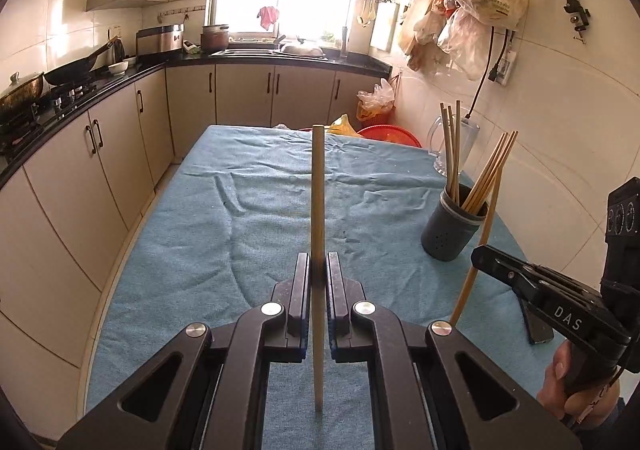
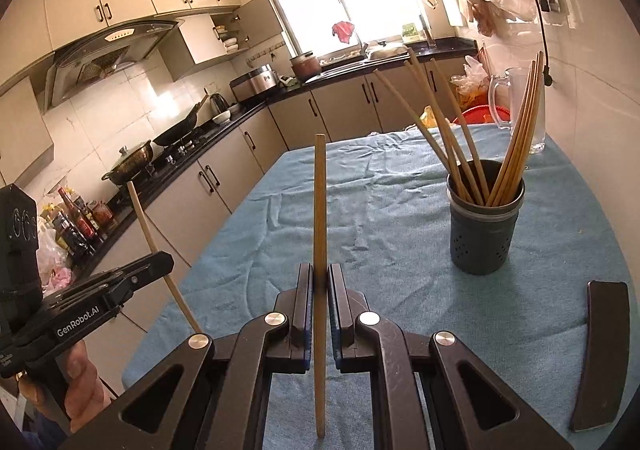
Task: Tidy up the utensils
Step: 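Lift the chopstick upright with the right tool while the left tool lifts its chopstick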
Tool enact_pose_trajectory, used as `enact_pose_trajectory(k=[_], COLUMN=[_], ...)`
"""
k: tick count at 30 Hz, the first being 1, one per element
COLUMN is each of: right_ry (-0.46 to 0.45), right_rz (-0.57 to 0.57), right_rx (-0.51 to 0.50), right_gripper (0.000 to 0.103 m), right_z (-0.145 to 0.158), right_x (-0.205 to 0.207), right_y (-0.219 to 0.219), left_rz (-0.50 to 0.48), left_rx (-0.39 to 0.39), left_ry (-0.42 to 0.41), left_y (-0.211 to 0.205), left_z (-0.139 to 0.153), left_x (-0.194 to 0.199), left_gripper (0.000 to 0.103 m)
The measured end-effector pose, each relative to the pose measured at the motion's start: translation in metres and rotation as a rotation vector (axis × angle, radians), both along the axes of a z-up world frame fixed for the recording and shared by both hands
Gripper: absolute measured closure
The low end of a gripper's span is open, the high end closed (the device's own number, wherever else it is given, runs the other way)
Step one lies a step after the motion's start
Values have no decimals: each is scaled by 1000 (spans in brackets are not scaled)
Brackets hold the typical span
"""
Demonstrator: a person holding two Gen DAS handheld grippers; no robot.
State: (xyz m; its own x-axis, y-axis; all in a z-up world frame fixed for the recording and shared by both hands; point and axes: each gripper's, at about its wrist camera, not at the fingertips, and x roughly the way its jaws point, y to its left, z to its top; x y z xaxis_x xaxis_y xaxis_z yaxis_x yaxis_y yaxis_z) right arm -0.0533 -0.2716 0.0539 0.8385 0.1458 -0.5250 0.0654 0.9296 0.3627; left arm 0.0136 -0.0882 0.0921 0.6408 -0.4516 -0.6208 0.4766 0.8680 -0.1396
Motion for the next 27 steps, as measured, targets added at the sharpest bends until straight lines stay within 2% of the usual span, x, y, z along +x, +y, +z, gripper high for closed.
enact_pose_trajectory(k=[27], right_ry=[-52], right_rz=[-49], right_rx=[3], right_gripper=[95], right_z=[10], right_x=[-13], right_y=[-11], left_rz=[-16], left_rx=[-6], left_ry=[-29], left_y=[-3], left_z=[12], left_x=[-7], left_gripper=[96])
